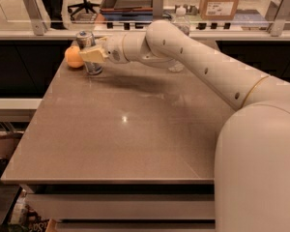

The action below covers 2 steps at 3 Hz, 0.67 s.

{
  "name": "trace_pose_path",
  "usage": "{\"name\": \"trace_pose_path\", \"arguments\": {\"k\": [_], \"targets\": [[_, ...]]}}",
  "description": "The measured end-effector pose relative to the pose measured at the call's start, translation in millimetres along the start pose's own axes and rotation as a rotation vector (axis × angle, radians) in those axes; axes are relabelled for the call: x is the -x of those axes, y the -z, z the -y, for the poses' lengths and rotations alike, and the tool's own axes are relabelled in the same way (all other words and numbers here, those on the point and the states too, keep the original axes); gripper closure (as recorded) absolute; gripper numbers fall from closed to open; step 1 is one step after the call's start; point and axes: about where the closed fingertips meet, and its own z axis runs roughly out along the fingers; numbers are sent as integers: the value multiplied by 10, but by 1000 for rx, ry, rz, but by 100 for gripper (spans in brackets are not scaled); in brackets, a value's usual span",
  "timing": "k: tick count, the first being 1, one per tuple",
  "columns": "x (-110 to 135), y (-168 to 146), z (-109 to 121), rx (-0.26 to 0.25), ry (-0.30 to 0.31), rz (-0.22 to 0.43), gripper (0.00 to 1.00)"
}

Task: Move redbull can near orange

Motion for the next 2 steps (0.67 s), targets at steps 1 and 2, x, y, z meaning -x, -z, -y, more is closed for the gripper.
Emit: {"name": "trace_pose_path", "arguments": {"k": [1,2], "targets": [[1,-23,-18,4,0,0,37],[1,-48,-38,9,0,0,13]]}}
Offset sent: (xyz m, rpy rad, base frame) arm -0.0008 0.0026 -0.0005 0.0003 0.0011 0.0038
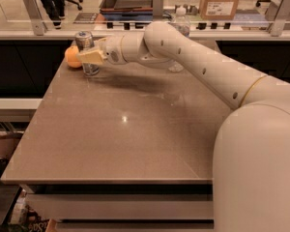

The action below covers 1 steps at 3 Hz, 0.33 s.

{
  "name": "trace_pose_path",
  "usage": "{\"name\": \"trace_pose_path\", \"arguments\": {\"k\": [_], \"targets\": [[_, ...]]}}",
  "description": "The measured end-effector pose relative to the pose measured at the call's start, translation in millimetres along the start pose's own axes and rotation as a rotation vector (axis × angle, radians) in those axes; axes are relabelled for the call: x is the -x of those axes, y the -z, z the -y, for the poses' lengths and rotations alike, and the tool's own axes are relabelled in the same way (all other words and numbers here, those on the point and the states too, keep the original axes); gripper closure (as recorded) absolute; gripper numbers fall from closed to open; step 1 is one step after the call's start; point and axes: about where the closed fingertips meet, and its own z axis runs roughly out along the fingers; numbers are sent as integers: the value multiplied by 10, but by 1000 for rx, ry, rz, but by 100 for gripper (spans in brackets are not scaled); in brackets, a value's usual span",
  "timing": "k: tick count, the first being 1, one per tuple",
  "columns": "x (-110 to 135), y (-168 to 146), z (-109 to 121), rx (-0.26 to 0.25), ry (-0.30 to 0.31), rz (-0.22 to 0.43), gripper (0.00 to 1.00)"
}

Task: Move redbull can near orange

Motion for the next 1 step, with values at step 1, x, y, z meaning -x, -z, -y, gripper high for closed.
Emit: {"name": "trace_pose_path", "arguments": {"k": [1], "targets": [[1,-22,-17,4,0,0,0]]}}
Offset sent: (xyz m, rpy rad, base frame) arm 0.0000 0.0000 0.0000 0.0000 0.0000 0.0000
